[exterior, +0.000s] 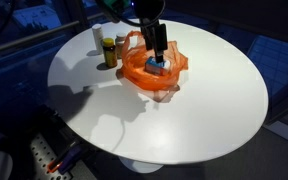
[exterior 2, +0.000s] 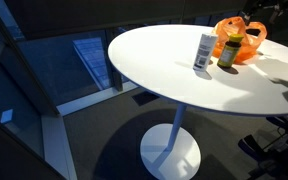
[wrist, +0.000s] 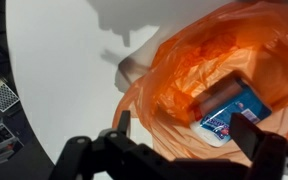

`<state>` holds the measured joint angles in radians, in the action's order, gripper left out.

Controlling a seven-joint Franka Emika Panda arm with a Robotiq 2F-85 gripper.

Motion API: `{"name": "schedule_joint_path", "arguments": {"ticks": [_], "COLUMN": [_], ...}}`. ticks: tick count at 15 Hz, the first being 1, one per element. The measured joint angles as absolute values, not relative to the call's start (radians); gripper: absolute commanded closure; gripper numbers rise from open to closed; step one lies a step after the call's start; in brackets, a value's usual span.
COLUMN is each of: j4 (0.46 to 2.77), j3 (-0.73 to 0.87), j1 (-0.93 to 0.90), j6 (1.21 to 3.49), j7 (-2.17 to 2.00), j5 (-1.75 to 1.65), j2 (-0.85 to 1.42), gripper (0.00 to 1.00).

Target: Remove the blue and white packet from the plastic bag

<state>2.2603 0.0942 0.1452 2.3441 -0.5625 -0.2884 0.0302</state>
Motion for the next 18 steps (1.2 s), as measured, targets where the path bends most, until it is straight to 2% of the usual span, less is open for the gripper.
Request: {"name": "schedule_joint_path", "arguments": {"ticks": [18], "j4": [2.082], "j3": [0.155], "j1": [0.041], "j6": [2.450], "j7": [-0.813], "j5": [-0.289], "j2": [0.295], "gripper": [0.00]}}
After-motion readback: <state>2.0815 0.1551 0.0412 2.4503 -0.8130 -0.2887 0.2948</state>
